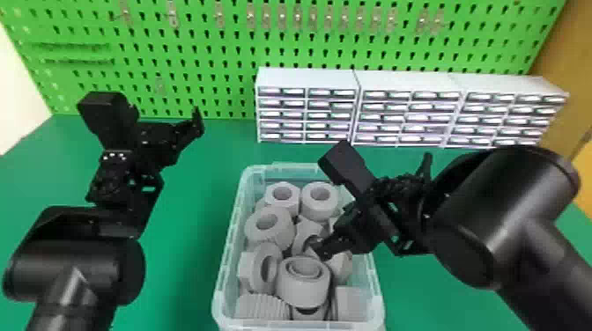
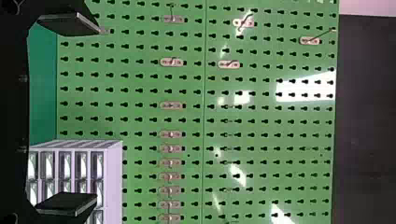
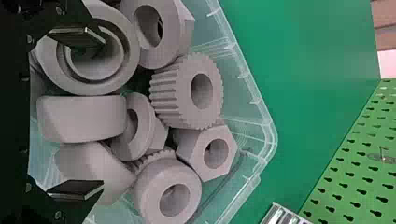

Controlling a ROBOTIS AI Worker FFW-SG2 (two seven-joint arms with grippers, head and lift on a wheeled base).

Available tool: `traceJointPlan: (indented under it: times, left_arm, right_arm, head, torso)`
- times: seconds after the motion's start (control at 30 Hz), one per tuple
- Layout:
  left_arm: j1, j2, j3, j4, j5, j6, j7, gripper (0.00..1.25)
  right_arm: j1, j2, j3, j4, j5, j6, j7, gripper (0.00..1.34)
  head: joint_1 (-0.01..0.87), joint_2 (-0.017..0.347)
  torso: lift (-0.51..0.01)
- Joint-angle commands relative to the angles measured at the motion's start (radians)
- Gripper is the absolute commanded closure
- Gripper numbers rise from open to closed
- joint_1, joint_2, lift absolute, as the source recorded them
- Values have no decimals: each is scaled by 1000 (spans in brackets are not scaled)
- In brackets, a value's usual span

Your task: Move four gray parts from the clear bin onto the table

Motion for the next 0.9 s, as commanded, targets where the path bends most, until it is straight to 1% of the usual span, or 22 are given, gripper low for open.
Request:
traceJointPlan:
  times: [0.0,0.23,0.37,0.67,0.87]
  left_arm:
    - [-3,0,-4,6,0,0,0,39]
    - [-9,0,-6,9,5,0,0,41]
    - [-10,0,-1,8,11,0,0,42]
    - [-20,-3,-1,9,28,0,0,42]
    - [-21,-3,-7,11,37,0,-2,42]
  right_arm:
    - [1,2,0,10,5,-8,1,216]
    - [-10,11,15,25,12,-11,1,216]
    - [-41,14,41,42,15,-12,1,216]
    - [-70,41,64,82,39,-26,2,216]
    - [-88,58,86,139,59,-54,7,217]
  head:
    - [686,26]
    - [686,26]
    - [686,26]
    - [686,26]
    - [686,26]
  torso:
    - [-50]
    - [-50]
    - [-50]
    - [-50]
    - [-50]
